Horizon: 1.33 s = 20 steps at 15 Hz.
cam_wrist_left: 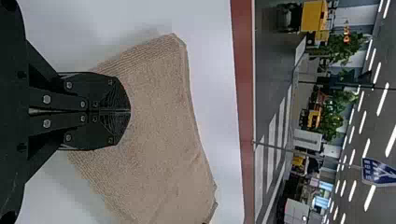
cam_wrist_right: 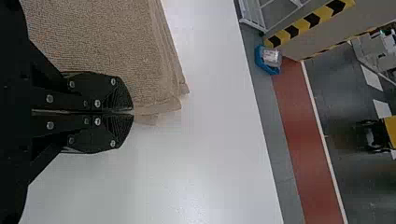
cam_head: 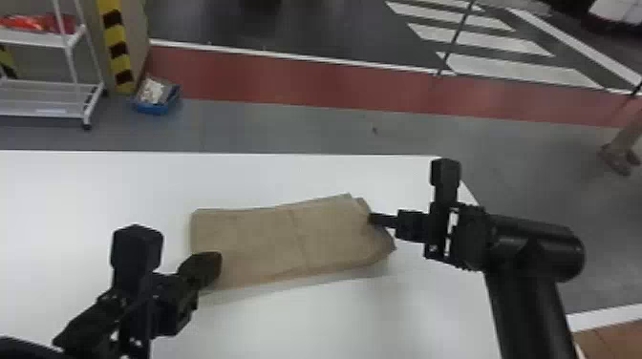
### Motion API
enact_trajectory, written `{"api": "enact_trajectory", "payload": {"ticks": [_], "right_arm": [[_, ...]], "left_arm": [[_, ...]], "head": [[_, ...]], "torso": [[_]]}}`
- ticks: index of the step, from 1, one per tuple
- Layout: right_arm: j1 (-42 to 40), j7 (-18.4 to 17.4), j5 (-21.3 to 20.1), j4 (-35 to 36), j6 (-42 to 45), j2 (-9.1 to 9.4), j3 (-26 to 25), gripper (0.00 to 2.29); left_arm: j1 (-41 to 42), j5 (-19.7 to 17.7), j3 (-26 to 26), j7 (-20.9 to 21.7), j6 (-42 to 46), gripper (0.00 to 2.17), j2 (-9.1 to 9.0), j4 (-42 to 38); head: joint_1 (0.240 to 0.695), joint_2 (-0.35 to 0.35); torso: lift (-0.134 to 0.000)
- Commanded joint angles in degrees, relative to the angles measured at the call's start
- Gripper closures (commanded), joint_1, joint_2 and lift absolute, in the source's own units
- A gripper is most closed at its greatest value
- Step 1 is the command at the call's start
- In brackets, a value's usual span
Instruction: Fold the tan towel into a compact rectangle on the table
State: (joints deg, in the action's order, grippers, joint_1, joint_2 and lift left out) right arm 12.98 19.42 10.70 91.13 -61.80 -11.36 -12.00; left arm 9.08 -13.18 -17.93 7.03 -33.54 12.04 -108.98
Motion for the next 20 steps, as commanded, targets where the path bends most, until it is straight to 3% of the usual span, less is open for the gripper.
{"api": "enact_trajectory", "payload": {"ticks": [1,10,12,15,20], "right_arm": [[-0.68,0.18,0.37,1.77,-1.27,-0.07,-0.13,1.17],[-4.99,-0.17,-0.33,20.40,-8.83,0.02,0.66,1.17],[-4.72,0.00,0.11,21.19,-8.83,0.46,1.28,1.17],[-4.02,-0.26,-4.02,21.19,-8.65,0.98,4.80,1.17],[-3.49,1.32,-2.00,20.58,-4.96,2.04,5.32,1.17]], "left_arm": [[-0.03,0.00,0.00,0.00,-0.17,1.35,0.00,0.00],[-0.12,-0.26,0.09,0.00,-0.35,1.35,0.00,-0.09],[-0.12,-0.18,0.26,0.00,-0.35,1.35,0.00,-0.09],[0.24,-0.26,1.23,0.18,-0.35,1.35,0.18,-0.35],[-0.64,-0.26,1.85,0.79,-0.35,1.35,-0.18,0.70]], "head": [[0.695,-0.266],[0.695,-0.257],[0.695,-0.250],[0.695,-0.232],[0.695,-0.200]], "torso": [[-0.124],[-0.124],[-0.124],[-0.124],[-0.124]]}}
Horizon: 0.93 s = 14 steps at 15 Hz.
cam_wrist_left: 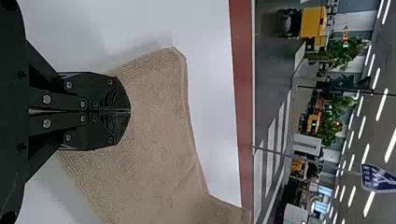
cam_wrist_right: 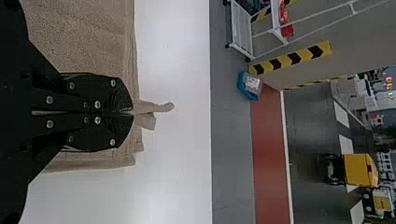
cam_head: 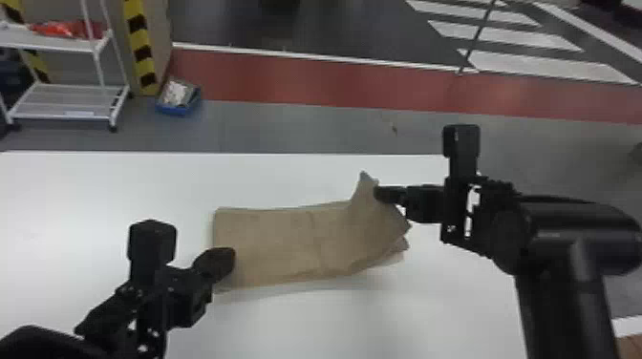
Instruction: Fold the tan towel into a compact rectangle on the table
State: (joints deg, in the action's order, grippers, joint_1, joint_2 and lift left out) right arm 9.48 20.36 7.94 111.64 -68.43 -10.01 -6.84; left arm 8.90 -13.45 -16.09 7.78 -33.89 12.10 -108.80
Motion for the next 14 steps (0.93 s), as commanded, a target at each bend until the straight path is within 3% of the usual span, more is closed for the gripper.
{"api": "enact_trajectory", "payload": {"ticks": [1,5,7,9,10,12,14], "right_arm": [[-0.07,1.18,2.25,0.60,2.90,1.31,-0.02,1.17],[1.86,4.43,8.84,1.92,7.82,4.91,-0.63,1.17],[1.51,7.24,9.37,2.01,9.93,5.70,-0.90,1.17],[-0.87,9.35,10.34,2.01,14.68,5.00,-3.45,1.17],[-1.92,10.32,14.03,1.57,17.31,4.29,-7.23,1.17],[-2.18,12.08,19.04,-0.19,17.67,2.18,-11.71,1.17],[-2.71,12.51,19.92,-0.10,17.67,0.95,-12.50,1.17]], "left_arm": [[-0.64,0.00,-0.08,0.04,0.00,1.35,-0.32,0.87],[-1.26,-0.18,0.18,0.04,0.00,1.35,-0.15,1.93],[-1.43,-0.26,0.27,0.04,0.00,1.35,-0.06,2.02],[-1.43,-0.35,0.89,0.48,0.18,1.35,-0.06,2.37],[-1.69,-0.35,0.89,0.48,0.35,1.35,-0.23,2.98],[-2.66,-0.35,0.18,0.48,0.53,1.35,-0.50,4.39],[-3.80,-0.26,-1.57,0.04,0.70,1.35,-0.85,5.36]], "head": [[0.695,-0.194],[0.695,-0.141],[0.695,-0.109],[0.695,-0.086],[0.695,-0.084],[0.695,-0.105],[0.695,-0.140]], "torso": [[-0.124],[-0.124],[-0.124],[-0.124],[-0.124],[-0.124],[-0.124]]}}
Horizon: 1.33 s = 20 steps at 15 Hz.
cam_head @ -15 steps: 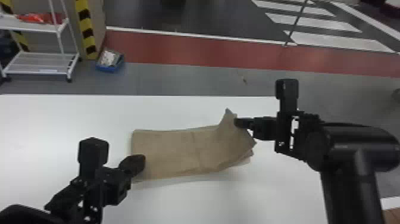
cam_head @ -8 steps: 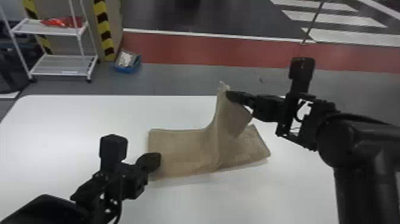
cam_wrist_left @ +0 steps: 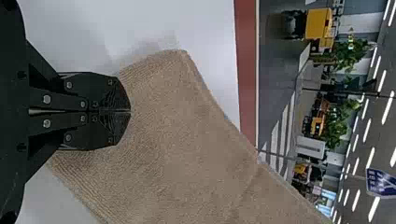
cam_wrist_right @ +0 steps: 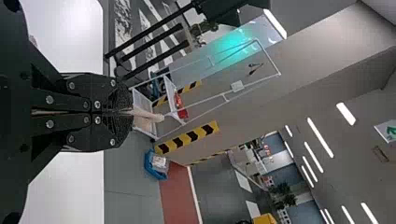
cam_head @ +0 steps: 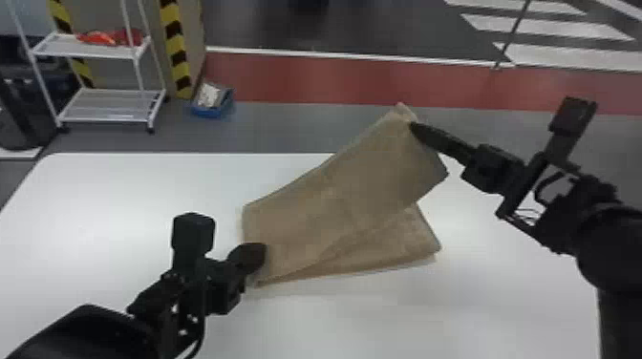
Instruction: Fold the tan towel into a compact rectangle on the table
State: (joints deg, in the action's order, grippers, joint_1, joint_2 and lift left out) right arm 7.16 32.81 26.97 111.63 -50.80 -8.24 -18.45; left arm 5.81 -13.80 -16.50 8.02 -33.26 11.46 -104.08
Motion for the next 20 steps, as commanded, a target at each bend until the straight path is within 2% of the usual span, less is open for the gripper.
{"api": "enact_trajectory", "payload": {"ticks": [1,3,5,7,9,13,14,20], "right_arm": [[-0.75,0.06,0.89,-0.10,0.03,-0.90,-0.80,1.17],[-0.48,0.50,0.28,-0.10,0.38,-0.81,0.17,1.17],[-0.04,0.59,-3.24,-0.19,1.79,-0.46,1.93,1.17],[-0.31,-0.29,-6.49,-4.14,4.43,-0.90,2.10,1.17],[-1.10,-0.99,-6.75,-7.57,6.01,-1.25,0.26,1.17],[-4.35,-1.70,-5.52,-7.04,5.66,-1.43,-2.20,1.17],[-4.44,-1.87,-5.87,-7.13,5.66,-2.04,-2.73,1.17],[-3.03,-2.49,-9.13,-13.46,8.12,-2.92,-1.85,1.17]], "left_arm": [[-1.07,0.17,-1.87,-0.55,-0.10,1.35,-0.21,0.64],[-1.16,0.17,-1.96,-0.63,-0.10,1.35,-0.38,0.72],[-0.98,0.09,-1.70,-0.72,-0.27,1.35,-0.21,0.46],[-0.36,0.09,-1.08,-0.46,-0.27,1.35,0.15,0.11],[-0.10,0.09,-0.82,-0.46,-0.27,1.35,0.32,0.02],[-0.36,0.17,-1.35,-0.72,-0.80,1.35,0.06,0.02],[-0.36,0.17,-1.43,-0.72,-0.80,1.35,-0.03,-0.07],[0.25,0.52,-1.87,-0.99,-0.98,1.35,0.15,-0.77]], "head": [[0.695,-0.169],[0.695,-0.187],[0.695,-0.192],[0.695,-0.182],[0.695,-0.186],[0.695,-0.223],[0.695,-0.230],[0.695,-0.274]], "torso": [[-0.124],[-0.124],[-0.124],[-0.124],[-0.124],[-0.124],[-0.124],[-0.124]]}}
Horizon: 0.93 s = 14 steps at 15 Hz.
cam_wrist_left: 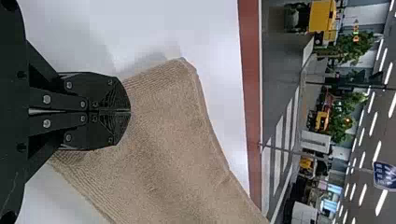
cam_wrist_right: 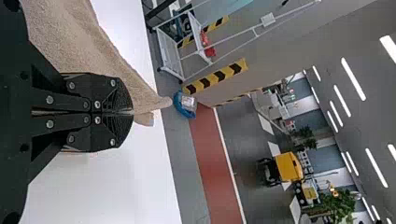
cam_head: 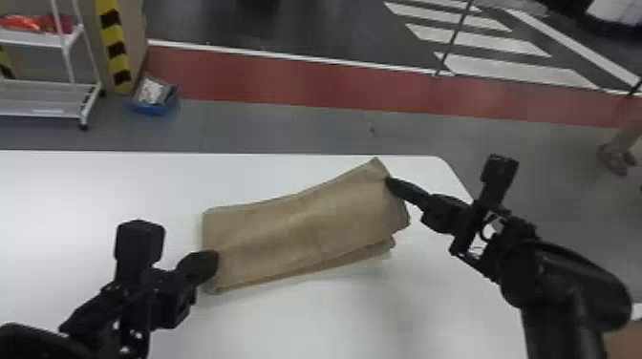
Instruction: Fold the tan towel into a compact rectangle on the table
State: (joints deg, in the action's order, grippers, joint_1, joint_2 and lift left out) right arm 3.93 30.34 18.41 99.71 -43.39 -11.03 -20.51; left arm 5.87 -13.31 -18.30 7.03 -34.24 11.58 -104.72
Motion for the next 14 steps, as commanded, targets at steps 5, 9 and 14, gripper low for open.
{"api": "enact_trajectory", "payload": {"ticks": [5,9,14], "right_arm": [[-0.77,-1.43,-0.75,-2.24,0.71,-0.04,0.55,0.87],[-3.93,-4.07,-0.66,2.07,1.59,-0.04,0.11,0.01],[-10.35,-4.59,0.49,10.42,4.93,-0.04,-3.75,0.05]], "left_arm": [[0.46,0.12,-0.16,-0.08,-0.35,1.35,0.20,-0.84],[0.46,0.47,0.37,-0.35,-0.88,1.35,0.29,-0.93],[0.20,0.91,2.83,-0.17,-1.41,1.35,0.99,-1.02]], "head": [[0.695,-0.286],[0.695,-0.289],[0.695,-0.293]], "torso": [[-0.124],[-0.124],[-0.124]]}}
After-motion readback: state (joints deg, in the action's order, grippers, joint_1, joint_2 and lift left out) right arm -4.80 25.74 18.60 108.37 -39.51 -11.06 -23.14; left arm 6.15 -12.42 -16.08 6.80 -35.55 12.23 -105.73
